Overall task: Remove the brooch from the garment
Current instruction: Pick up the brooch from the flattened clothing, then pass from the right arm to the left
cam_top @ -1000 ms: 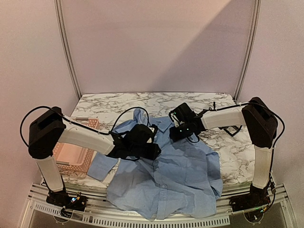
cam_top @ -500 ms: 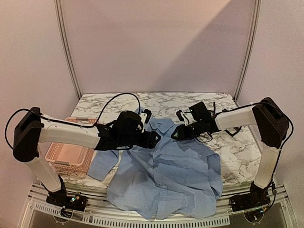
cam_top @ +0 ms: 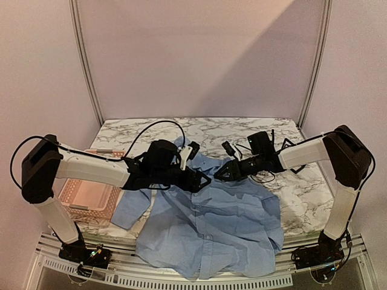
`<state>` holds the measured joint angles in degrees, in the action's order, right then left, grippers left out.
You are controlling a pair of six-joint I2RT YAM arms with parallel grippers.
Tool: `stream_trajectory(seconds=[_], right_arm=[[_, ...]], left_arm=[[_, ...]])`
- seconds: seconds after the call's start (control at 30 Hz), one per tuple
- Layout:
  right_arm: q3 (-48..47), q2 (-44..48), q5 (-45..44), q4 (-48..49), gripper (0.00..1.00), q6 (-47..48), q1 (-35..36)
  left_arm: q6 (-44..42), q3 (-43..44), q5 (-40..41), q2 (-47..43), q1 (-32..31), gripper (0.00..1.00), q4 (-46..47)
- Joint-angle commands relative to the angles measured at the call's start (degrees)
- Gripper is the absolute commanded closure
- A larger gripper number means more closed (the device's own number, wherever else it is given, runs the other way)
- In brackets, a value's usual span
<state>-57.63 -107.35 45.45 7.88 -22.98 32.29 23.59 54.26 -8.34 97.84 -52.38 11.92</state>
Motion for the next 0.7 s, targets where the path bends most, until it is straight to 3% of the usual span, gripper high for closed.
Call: stream_trajectory(seconds=[0.0,0.47,0.57,0.67], right_arm=[[1.26,2.53,8.57,5.17,0.64,-1.39,-0.22],[2.09,4.34,13.47,8.59,0.64,-3.38,-0.33],[2.17,4.28,14.76,8.8,0.64,-3.23,-0.33],[2.08,4.08,16.06,8.6,0.63,-3.19,-0.3]], left_arm=[[-1.73,-0.37,-1.18,1.69,0.61,0.14,0.63],[-3.1,2.84,0.0,4.11,0.44,0.15,-1.45],[-2.96,3.27,-0.25,4.42,0.35,0.23,-1.27],[-2.66,3.81,-1.14,5.25,0.35,0.43,-1.22]])
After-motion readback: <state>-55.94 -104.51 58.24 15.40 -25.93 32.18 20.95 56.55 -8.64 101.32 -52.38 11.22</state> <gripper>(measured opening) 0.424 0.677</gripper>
